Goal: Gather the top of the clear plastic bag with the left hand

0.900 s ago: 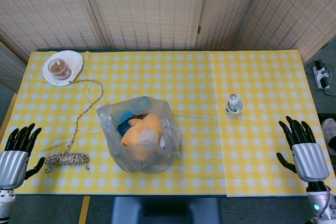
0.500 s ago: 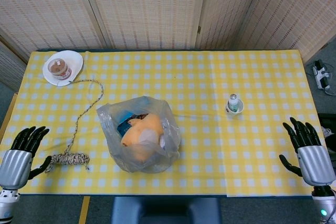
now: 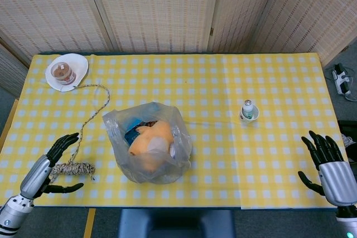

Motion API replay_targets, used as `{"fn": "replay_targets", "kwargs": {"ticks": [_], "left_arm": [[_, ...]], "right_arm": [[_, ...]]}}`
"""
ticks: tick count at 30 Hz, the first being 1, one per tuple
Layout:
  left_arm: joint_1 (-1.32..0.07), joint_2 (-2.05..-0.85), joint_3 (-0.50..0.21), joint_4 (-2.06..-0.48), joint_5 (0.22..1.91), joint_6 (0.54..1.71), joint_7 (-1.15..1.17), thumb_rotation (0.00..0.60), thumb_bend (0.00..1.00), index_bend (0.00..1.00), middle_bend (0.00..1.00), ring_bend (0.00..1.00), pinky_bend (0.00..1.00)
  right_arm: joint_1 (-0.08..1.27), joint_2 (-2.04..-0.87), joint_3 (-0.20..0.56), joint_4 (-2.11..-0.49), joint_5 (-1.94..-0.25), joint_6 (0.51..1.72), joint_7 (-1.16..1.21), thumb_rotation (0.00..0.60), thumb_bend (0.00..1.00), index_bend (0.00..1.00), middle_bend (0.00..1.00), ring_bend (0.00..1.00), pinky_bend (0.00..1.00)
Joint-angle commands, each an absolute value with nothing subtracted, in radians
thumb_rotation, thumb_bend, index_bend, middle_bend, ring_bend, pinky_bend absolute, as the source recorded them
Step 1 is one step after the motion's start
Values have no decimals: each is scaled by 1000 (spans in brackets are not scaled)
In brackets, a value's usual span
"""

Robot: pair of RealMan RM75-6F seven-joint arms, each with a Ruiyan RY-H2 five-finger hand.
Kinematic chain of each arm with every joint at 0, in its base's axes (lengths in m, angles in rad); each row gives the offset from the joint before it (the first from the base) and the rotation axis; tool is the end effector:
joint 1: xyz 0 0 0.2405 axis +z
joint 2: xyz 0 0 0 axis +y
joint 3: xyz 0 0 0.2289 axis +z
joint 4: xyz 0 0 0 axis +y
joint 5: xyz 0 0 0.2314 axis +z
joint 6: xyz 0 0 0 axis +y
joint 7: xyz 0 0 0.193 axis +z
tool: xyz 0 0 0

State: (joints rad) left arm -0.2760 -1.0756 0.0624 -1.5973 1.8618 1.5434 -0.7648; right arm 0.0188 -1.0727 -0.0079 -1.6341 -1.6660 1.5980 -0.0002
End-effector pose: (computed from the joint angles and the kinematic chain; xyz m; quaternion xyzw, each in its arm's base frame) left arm -0.2079 0.2354 0.1034 -0.5946 -0.4996 -0.5863 0.2303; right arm -0.2768 -0.1955 0.1357 0.6230 -0.3508 0.4095 0.5667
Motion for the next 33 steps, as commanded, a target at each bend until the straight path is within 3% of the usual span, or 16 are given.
{"fn": "replay_targets", "kwargs": {"ticks": [1, 14, 33], "left_arm": [[-363, -1024, 89, -1654, 1936, 1505, -883, 600, 94, 0, 3, 0, 9], [-495, -931, 116, -1786, 1973, 1420, -1046, 600, 95, 0, 0, 0, 16], [-620, -912, 72, -1819, 1923, 1359, -1140, 600, 94, 0, 0, 0, 24]], "right_arm": [[15, -1074, -8, -1629, -1679, 1612, 8, 600, 310, 0, 0, 0, 0], [4, -1076, -15, -1612, -1695, 1628, 16, 600, 310, 0, 0, 0, 0], [5, -1075, -12, -1614, -1685, 1612, 14, 600, 310, 0, 0, 0, 0]]}}
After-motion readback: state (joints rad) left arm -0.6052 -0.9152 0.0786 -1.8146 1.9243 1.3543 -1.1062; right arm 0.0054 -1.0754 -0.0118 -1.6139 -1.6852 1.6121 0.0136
